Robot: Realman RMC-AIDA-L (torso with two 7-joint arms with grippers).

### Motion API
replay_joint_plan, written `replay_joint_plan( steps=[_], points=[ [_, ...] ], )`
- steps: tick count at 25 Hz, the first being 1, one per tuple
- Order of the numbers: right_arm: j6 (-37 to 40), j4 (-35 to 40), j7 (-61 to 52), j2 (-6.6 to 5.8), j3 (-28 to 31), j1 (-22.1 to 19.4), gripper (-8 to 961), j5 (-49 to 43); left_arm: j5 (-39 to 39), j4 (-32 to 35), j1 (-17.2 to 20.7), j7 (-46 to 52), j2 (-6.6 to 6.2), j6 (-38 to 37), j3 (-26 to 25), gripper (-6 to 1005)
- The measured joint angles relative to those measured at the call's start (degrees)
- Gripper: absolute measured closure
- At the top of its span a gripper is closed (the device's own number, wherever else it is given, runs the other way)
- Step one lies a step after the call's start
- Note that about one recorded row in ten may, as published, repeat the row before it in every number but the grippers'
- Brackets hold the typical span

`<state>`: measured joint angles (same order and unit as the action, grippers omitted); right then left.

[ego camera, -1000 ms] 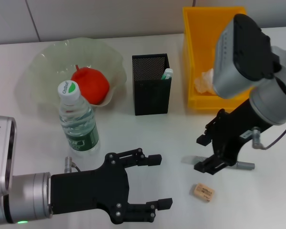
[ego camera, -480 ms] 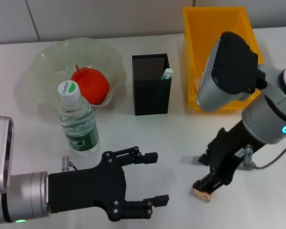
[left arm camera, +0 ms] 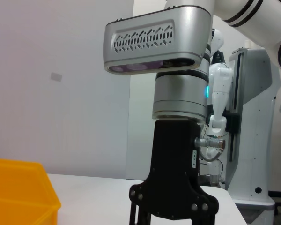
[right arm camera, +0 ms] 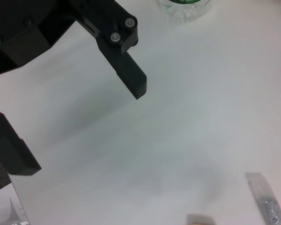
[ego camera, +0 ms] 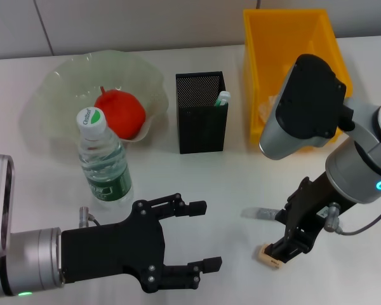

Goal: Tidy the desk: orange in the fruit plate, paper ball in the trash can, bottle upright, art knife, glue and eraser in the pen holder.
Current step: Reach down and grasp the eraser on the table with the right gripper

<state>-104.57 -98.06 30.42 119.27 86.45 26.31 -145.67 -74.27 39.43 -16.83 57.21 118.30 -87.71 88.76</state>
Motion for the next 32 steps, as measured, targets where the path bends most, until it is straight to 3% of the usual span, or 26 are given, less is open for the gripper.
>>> replay_joint_plan(
  steps=[17,32],
  points=[
    [3.6,0.4,-0.4,-0.14,-4.5,-3.4,344,-2.9,0.0,0.0,0.0,0.0,-0.01,-0.1,0.0,198],
    [8.0,4.7,0.3,-0.05,-7.5,-2.9,350,-3.9,0.0,-0.1,0.0,0.0,0.0,0.0,0.3,198]
  ],
)
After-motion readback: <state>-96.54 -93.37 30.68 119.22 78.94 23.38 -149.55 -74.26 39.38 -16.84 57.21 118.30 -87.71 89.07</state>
